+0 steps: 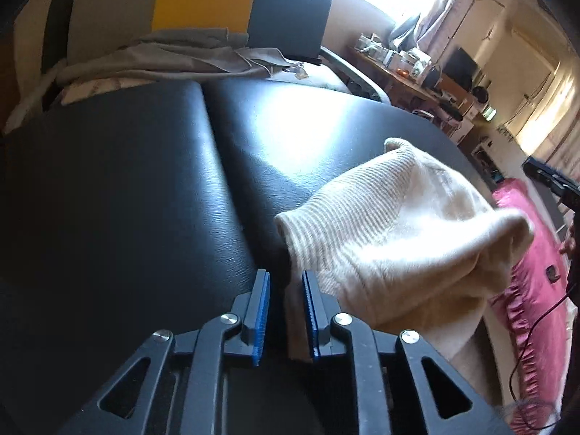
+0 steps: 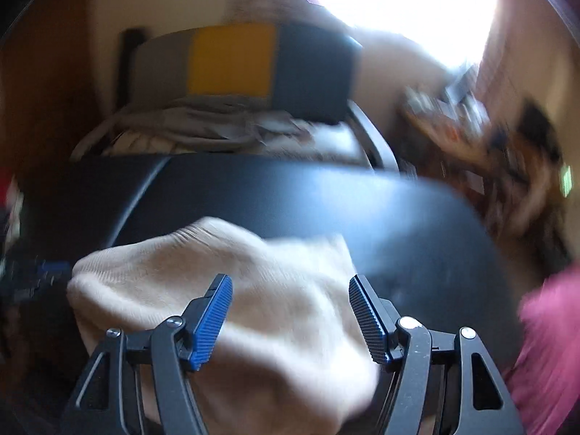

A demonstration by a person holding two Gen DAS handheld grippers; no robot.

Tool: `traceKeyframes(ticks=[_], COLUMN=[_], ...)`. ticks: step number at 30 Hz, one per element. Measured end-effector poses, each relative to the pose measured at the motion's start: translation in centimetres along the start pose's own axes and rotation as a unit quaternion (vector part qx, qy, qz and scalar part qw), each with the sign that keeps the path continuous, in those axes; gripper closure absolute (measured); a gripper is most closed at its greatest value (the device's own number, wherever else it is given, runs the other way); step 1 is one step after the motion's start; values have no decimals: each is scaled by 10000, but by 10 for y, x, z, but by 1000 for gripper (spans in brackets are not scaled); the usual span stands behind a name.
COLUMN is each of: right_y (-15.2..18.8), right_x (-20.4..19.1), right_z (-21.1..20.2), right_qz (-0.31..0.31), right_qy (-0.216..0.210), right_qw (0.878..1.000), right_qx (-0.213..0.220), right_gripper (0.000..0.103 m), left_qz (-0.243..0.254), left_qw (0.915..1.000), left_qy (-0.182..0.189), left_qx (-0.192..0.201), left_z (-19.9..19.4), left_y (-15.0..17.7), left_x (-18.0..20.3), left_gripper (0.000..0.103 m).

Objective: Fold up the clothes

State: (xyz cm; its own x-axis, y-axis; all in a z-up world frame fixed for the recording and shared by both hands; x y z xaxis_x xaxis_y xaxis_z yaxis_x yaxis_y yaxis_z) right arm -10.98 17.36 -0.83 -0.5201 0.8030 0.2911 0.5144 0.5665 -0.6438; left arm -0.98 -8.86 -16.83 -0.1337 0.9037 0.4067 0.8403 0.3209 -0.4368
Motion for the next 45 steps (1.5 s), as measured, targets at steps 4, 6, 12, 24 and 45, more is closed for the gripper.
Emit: traceKeyframes(ticks=[4, 6, 12, 24, 45], right_y=[-36, -43, -30, -9, -60], right_x=[-34, -51, -64, -81, -95], right_z=[18, 56, 183, 190, -129], right_qz=[-805, -1173, -935, -1269, 17], right_qy=[-501, -645, -1423, -923, 34], right_qw=[9953, 9909, 9755, 9803, 9730], right_qx=[200, -107, -1394, -1204, 2306], right_gripper=[0, 0, 2, 86, 93], left_qz=[-256, -315, -282, 455, 234], left_qw=[9992, 9988, 9968, 9978, 9453], left_qy=[235, 339, 737, 263, 753], left_qx=[-222, -185, -97, -398, 3165], left_z=[16, 17, 18, 49, -214], left_y=[-5, -10, -26, -7, -17], left_x=[-3, -3, 4, 33, 63], left_gripper=[85, 84, 81, 93, 99])
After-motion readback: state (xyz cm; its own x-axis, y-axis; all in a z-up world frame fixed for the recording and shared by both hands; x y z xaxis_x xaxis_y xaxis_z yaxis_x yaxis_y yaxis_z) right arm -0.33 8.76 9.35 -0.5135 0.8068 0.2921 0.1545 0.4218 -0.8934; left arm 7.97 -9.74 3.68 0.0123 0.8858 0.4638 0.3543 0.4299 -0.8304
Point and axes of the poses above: each gripper's, at about its wrist camera, not at the fingertips, and z roughly the way its jaws point, x to its right, y to its underside, the point moved 7 cm from there along z, roughly the way its jaws point, and after that the axes turned 11 degrees about -z, right-handed, at the moved point
